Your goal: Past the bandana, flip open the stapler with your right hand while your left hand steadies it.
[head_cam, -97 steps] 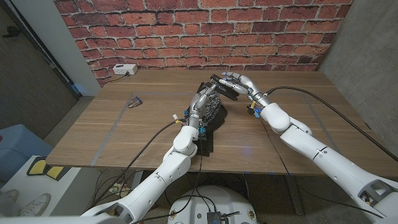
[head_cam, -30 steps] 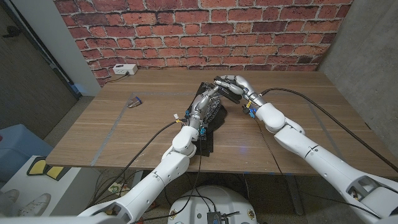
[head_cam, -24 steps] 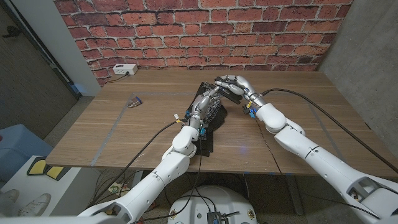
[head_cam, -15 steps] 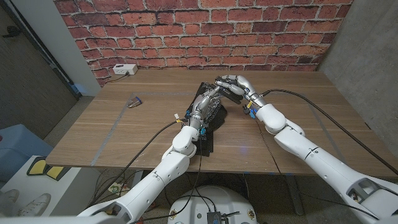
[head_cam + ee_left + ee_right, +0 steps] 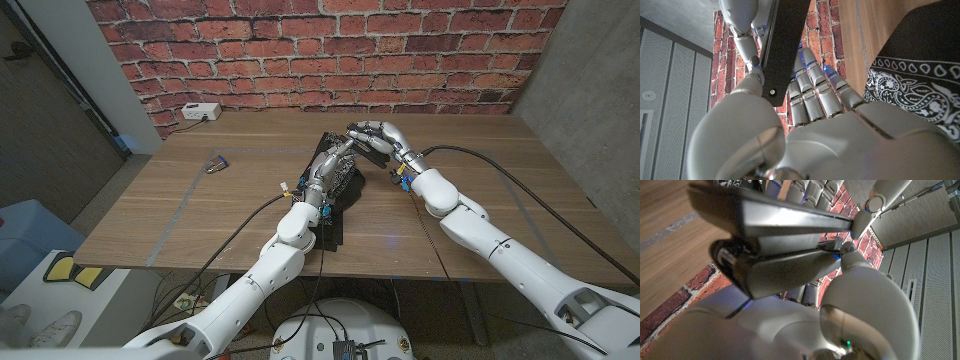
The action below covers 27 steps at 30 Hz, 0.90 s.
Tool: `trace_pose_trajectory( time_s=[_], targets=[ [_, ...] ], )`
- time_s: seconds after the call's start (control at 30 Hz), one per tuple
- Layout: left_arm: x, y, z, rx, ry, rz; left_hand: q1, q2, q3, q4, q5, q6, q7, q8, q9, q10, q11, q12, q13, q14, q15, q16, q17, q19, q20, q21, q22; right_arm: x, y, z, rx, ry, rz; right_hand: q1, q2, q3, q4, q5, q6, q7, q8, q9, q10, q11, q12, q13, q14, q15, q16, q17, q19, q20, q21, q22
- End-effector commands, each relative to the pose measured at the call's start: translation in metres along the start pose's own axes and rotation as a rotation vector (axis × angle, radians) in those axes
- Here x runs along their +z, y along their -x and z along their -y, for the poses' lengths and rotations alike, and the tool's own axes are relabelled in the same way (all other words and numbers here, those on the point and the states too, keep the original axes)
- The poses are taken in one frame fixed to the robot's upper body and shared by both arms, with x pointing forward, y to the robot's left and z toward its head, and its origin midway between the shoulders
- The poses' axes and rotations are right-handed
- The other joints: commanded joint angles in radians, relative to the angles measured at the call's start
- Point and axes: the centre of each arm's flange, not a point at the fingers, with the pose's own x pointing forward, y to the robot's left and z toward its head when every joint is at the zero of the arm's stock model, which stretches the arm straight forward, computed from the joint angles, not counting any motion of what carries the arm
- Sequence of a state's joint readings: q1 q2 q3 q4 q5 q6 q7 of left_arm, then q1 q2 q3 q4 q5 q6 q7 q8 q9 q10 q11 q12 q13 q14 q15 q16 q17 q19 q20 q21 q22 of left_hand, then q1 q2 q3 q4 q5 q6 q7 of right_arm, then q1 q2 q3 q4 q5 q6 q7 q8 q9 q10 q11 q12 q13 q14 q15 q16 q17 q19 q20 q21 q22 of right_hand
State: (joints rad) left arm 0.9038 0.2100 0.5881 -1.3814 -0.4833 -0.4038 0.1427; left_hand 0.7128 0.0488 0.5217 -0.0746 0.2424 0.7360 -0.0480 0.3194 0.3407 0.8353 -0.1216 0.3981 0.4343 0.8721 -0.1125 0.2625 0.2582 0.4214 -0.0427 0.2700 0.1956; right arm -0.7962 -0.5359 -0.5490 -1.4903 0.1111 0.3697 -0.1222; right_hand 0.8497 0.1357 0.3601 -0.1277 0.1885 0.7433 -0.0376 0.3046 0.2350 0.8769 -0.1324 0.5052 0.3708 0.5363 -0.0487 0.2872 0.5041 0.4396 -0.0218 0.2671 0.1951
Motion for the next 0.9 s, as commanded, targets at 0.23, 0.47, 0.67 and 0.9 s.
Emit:
trace_pose_trajectory(
  time_s=[0.23, 0.47, 0.67, 0.9],
  targets=[
    [-0.0051, -0.0012, 0.0015, -0.004, 0.008, -0.01, 0.129, 0.128, 0.046, 0.051, 0.007, 0.06, -0.052, 0.003, 0.005, 0.087, -0.085, 0.003, 0.009, 0.011, -0.122, -0.002, 0.002, -0.006, -0.04, 0.003, 0.001, -0.0044, -0.0005, 0.0033, -0.035, -0.006, -0.005, 0.08, 0.063, 0.049, 0.024, -0.002, 0.089, -0.098, -0.003, 0.001, 0.033, -0.035, -0.014, -0.009, 0.019, -0.183, -0.005, -0.006, 0.005, -0.009, 0.005, 0.004],
    [-0.0076, -0.0023, 0.004, -0.011, 0.012, -0.02, 0.131, 0.128, 0.045, 0.051, 0.007, 0.062, -0.053, 0.003, 0.006, 0.087, -0.085, 0.002, 0.011, 0.012, -0.124, -0.002, 0.003, -0.006, -0.04, 0.003, 0.001, -0.0055, -0.0006, 0.0034, -0.067, -0.005, -0.006, 0.082, 0.059, 0.056, 0.025, -0.003, 0.082, -0.101, -0.007, 0.001, 0.025, -0.036, -0.03, -0.021, 0.002, -0.182, -0.02, -0.018, -0.007, -0.02, 0.001, 0.004],
    [-0.0082, -0.0032, 0.0047, -0.013, 0.012, -0.02, 0.132, 0.128, 0.045, 0.051, 0.007, 0.064, -0.052, 0.003, 0.008, 0.09, -0.085, 0.002, 0.012, 0.013, -0.122, -0.003, 0.003, -0.006, -0.041, 0.003, 0.001, -0.0058, -0.0007, 0.0043, -0.087, -0.007, -0.005, 0.076, 0.066, 0.064, 0.038, -0.002, 0.059, -0.105, -0.017, 0.002, 0.012, -0.04, -0.048, -0.032, -0.006, -0.181, -0.03, -0.029, -0.01, -0.024, 0.002, 0.005],
    [-0.0074, -0.0028, 0.0039, -0.01, 0.009, -0.015, 0.132, 0.127, 0.043, 0.054, 0.007, 0.063, -0.051, 0.002, 0.009, 0.091, -0.085, 0.001, 0.014, 0.014, -0.121, -0.005, 0.003, -0.007, -0.041, 0.002, 0.001, -0.0056, 0.0001, 0.0066, -0.088, -0.014, -0.004, 0.074, 0.068, 0.067, 0.045, -0.001, 0.052, -0.109, -0.02, 0.003, 0.013, -0.039, -0.057, -0.039, -0.003, -0.184, -0.029, -0.03, -0.01, -0.025, 0.003, 0.005]
  ],
)
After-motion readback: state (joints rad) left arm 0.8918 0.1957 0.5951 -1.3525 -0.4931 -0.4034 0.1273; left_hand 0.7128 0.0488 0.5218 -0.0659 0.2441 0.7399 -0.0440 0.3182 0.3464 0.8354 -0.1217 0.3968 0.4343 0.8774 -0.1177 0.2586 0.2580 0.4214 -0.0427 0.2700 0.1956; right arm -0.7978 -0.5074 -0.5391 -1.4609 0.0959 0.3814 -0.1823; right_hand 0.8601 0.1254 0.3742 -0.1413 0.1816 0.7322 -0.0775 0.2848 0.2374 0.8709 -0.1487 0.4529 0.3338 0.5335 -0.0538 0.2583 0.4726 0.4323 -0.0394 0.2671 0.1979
